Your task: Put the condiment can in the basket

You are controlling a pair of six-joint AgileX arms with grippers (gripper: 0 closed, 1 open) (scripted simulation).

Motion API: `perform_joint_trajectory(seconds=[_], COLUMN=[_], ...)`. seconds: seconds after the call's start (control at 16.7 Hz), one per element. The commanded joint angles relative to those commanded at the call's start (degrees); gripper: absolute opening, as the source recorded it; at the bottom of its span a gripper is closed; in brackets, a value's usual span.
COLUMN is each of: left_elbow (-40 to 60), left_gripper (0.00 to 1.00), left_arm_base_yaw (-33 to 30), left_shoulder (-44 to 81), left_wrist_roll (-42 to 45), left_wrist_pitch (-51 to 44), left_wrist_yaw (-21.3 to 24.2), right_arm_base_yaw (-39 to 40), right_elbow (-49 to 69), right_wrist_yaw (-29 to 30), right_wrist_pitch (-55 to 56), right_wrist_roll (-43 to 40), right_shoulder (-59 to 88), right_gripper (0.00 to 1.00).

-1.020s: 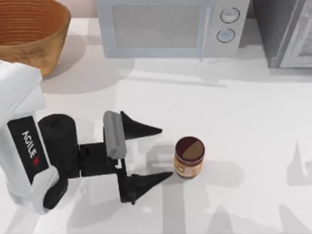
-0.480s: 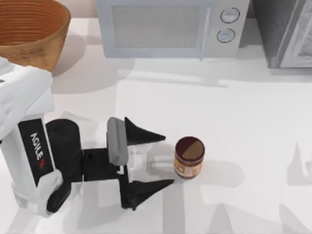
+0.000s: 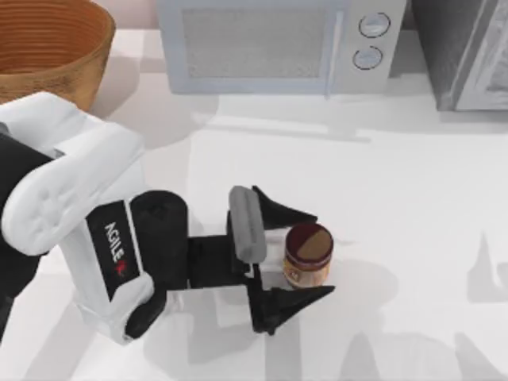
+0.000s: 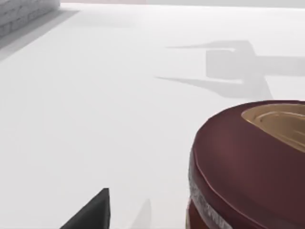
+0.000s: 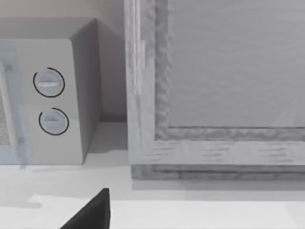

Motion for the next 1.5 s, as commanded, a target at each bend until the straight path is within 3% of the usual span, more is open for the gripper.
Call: perform_joint_trajectory(seconds=[0.36,1.14,1.5], left_elbow=[1.7,1.7,1.7], left_gripper=[1.0,0.02,0.0], left_arm_base_yaw=[-1.9,-1.9,-1.9], left_shoulder=[0.8,0.8,0.8], left_wrist_roll=[-0.5,-0.5,-0.5], left_wrist_pitch=[-0.6,-0.6,-0.6], left_wrist_yaw=[-1.8,-1.8,-1.8], right_arm_base_yaw=[0.0,0.0,0.0], right_elbow=[0.0,0.0,0.0], right_wrist_yaw=[0.0,0.0,0.0], right_wrist_pitch=[0.0,0.0,0.0], right_wrist_roll=[0.0,0.0,0.0], right_shoulder=[0.0,0.0,0.0], right_gripper=[1.0,1.0,1.0])
